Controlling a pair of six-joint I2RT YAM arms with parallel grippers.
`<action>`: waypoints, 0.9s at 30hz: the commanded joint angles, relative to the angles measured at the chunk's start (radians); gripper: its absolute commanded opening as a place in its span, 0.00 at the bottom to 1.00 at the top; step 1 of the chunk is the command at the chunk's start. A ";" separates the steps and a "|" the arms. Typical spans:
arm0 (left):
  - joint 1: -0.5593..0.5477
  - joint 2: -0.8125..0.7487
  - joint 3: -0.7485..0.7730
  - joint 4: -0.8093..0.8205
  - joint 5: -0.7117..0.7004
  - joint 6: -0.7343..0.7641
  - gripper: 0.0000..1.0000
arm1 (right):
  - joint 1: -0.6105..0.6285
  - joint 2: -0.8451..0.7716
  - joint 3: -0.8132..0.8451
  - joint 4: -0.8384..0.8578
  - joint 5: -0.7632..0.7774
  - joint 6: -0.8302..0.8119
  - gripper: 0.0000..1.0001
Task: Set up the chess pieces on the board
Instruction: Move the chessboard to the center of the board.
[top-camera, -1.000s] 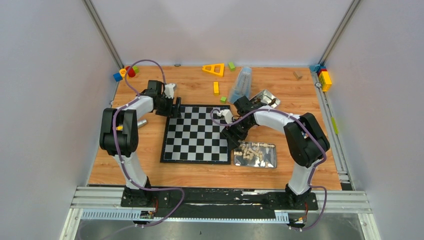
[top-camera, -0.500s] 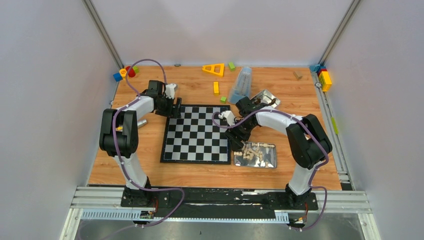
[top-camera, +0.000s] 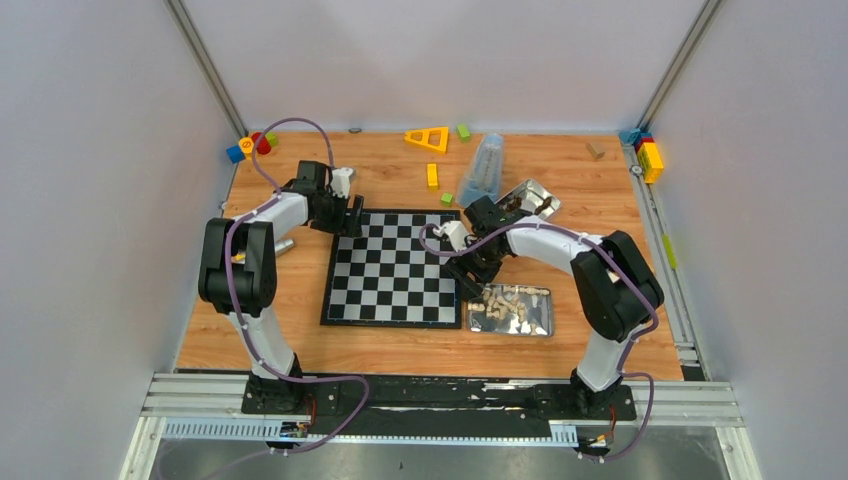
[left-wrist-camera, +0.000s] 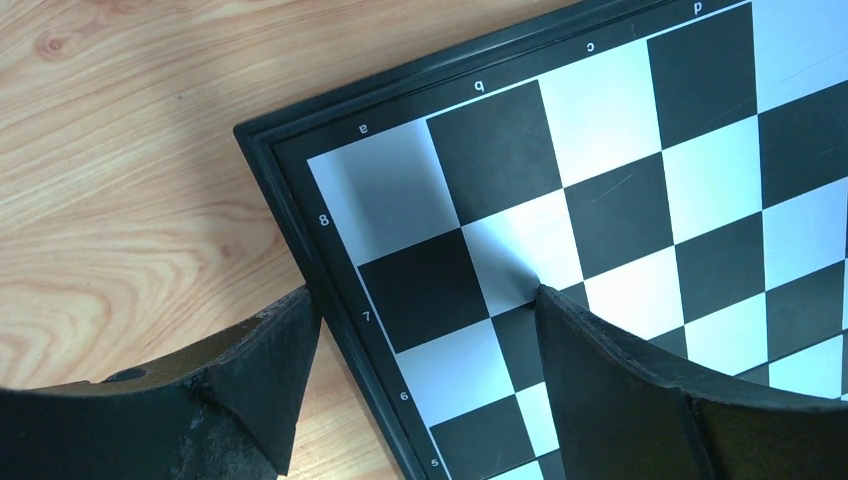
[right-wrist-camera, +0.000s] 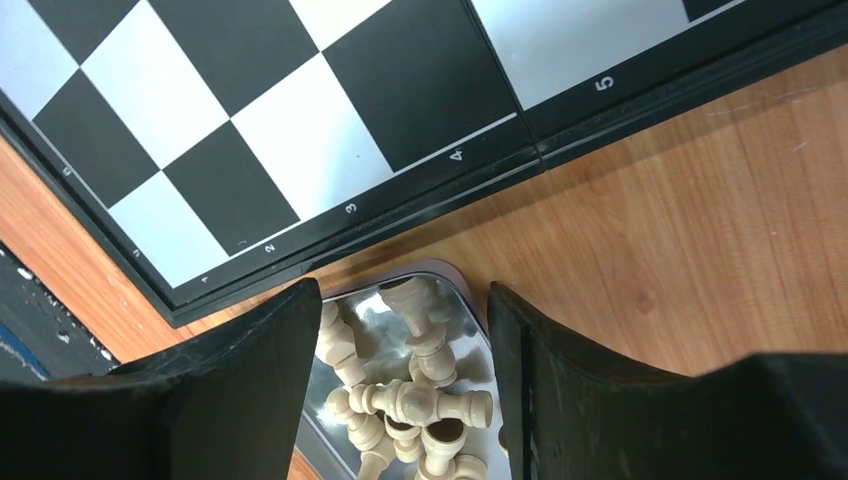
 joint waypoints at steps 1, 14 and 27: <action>-0.012 -0.022 -0.032 -0.057 -0.043 0.045 0.84 | 0.024 0.031 -0.053 0.038 0.148 0.069 0.62; -0.017 -0.067 -0.095 -0.059 0.028 0.078 0.85 | 0.015 -0.010 -0.124 0.059 0.334 0.072 0.53; -0.042 -0.103 -0.144 -0.074 0.168 0.008 0.85 | -0.031 -0.107 -0.159 0.030 0.290 -0.002 0.57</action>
